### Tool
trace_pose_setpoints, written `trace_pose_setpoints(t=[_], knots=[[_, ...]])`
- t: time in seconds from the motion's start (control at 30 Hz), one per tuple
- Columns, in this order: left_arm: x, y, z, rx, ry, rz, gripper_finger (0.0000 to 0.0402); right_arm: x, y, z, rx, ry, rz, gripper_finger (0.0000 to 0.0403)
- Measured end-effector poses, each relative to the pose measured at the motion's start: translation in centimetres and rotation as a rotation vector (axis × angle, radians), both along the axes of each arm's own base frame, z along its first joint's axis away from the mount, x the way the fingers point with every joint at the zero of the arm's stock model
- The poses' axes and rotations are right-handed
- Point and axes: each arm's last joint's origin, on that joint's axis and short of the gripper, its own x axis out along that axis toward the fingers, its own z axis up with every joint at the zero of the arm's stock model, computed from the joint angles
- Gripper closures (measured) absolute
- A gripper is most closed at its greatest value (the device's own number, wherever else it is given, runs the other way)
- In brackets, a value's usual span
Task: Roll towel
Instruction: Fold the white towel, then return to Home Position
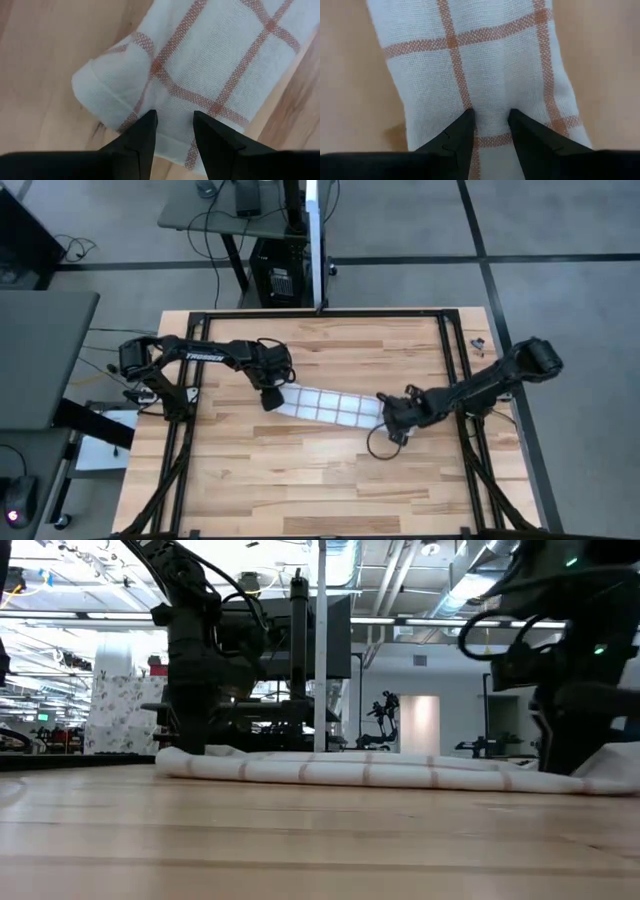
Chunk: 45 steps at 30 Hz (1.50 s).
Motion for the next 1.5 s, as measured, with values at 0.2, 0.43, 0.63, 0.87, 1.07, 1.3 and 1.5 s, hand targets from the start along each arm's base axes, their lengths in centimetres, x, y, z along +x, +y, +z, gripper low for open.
trace_pose_setpoints(t=[0.2, 0.43, 0.63, 0.87, 1.07, 1.3, 1.5], knots=[[0.0, -0.4, 0.0, -0.007, 0.010, 0.008, 0.0286, 0.4, -3.7, 0.1, -0.056, 0.054, 0.063, 0.0280], [-1.4, 0.4, -0.1, 0.043, 0.142, -0.019, 0.0286, 0.4, -6.5, 0.2, -0.013, 0.035, -0.038, 0.0280], [-2.3, 1.1, 0.7, 0.047, 0.172, 0.012, 0.0286, 1.2, -6.6, 1.6, -0.001, 0.018, -0.038, 0.0280], [-2.8, 0.8, 8.7, 0.136, -0.070, -0.022, 0.0286, 3.0, -6.0, 9.9, 0.026, -0.186, 0.035, 0.0280], [-4.1, -0.3, 15.3, 0.238, -0.472, -0.173, 0.0368, 1.1, -4.5, 17.4, 0.188, -0.657, 0.202, 0.0335], [-6.6, -1.3, 16.5, 0.275, -0.890, -0.153, 0.0381, -4.3, -4.3, 17.1, 0.174, -1.180, 0.186, 0.0377], [-8.8, -1.8, 15.5, 0.236, -0.813, 0.069, 0.0382, -6.1, -3.6, 11.1, 0.232, -1.277, 0.145, 0.0365]])
